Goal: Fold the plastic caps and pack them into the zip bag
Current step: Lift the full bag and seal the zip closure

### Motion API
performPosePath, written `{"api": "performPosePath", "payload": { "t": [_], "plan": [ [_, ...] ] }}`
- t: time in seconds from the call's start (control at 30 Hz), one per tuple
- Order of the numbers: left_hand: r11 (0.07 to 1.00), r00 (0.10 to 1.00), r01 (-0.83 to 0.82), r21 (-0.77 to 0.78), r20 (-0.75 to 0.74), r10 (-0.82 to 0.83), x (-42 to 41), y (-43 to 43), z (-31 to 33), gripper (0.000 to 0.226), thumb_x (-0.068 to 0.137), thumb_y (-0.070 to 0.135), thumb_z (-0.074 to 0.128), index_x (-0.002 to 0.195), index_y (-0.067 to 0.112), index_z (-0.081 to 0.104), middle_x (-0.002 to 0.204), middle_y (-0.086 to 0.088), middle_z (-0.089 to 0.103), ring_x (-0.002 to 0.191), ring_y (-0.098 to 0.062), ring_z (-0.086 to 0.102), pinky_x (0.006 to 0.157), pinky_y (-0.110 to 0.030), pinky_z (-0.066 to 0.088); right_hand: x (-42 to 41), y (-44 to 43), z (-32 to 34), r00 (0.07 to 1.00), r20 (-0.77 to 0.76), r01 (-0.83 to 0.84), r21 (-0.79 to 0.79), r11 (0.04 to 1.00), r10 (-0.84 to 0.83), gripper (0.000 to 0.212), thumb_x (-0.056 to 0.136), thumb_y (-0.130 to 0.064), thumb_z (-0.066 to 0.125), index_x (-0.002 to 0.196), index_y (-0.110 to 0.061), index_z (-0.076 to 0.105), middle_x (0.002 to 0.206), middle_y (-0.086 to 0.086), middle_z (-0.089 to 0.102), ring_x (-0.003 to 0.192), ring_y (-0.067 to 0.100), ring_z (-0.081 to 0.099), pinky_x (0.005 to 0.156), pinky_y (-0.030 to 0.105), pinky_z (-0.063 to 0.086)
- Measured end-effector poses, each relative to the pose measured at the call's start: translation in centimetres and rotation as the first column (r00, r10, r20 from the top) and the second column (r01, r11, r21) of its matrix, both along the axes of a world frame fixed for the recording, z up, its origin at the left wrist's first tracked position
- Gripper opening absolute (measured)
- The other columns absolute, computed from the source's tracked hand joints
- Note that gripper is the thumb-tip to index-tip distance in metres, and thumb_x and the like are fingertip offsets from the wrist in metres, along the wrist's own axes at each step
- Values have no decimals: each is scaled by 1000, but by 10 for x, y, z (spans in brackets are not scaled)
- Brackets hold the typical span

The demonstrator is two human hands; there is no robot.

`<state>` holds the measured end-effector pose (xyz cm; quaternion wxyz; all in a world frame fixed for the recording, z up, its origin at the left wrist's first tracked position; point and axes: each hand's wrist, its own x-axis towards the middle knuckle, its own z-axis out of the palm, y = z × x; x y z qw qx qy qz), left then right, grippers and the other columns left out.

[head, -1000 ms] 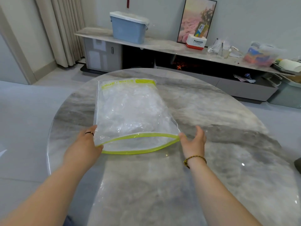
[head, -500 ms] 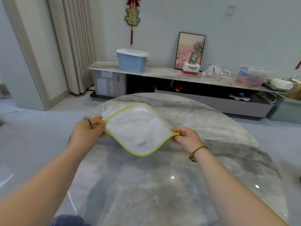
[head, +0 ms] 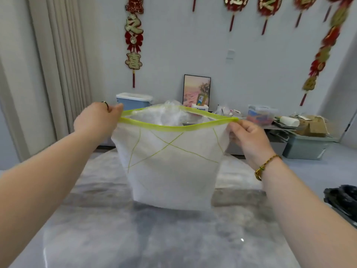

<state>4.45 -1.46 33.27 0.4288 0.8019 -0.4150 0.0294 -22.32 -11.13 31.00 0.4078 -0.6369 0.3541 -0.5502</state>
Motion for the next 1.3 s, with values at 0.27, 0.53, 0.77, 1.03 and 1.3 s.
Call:
{"api": "performPosePath", "payload": {
  "t": [0.27,0.53,0.77,1.03,1.3],
  "plan": [
    [814,723,571,103,408,-558,-99,-22,55,36,95,35,45,128,22,53,126,7,57,120,-12,47,85,-15,29,26,2,18,997,-42,61,-183,981,-70,24,95,-6,43,81,2,61,67,1,49,67,18,46,69,35,40],
    [763,685,611,213,341,-644,-116,-48,54,31,87,37,59,113,22,64,86,13,50,87,-7,47,73,-18,36,23,6,12,988,-110,68,-300,952,-106,21,95,-6,44,85,-6,63,76,13,59,74,24,50,70,27,43],
    [772,686,624,119,389,-615,-130,-43,36,24,87,34,60,107,25,69,107,2,68,103,-17,58,88,-27,44,18,7,1,977,-190,31,-342,939,-101,30,94,-6,46,70,-20,55,67,8,52,57,1,40,54,15,30],
    [799,559,549,244,604,-569,-132,-53,25,29,94,40,45,106,25,66,108,7,66,104,-16,52,96,-18,17,17,12,-20,977,-126,114,-381,917,-174,39,85,-26,45,83,9,63,79,28,60,65,22,45,58,27,36],
    [821,513,488,295,665,-543,-115,-52,23,28,97,34,41,109,23,63,119,8,61,109,-16,50,99,-21,22,17,16,-23,972,-30,205,-362,909,-232,24,80,-24,40,64,-12,52,56,1,41,53,2,35,51,13,29]
  ]
}}
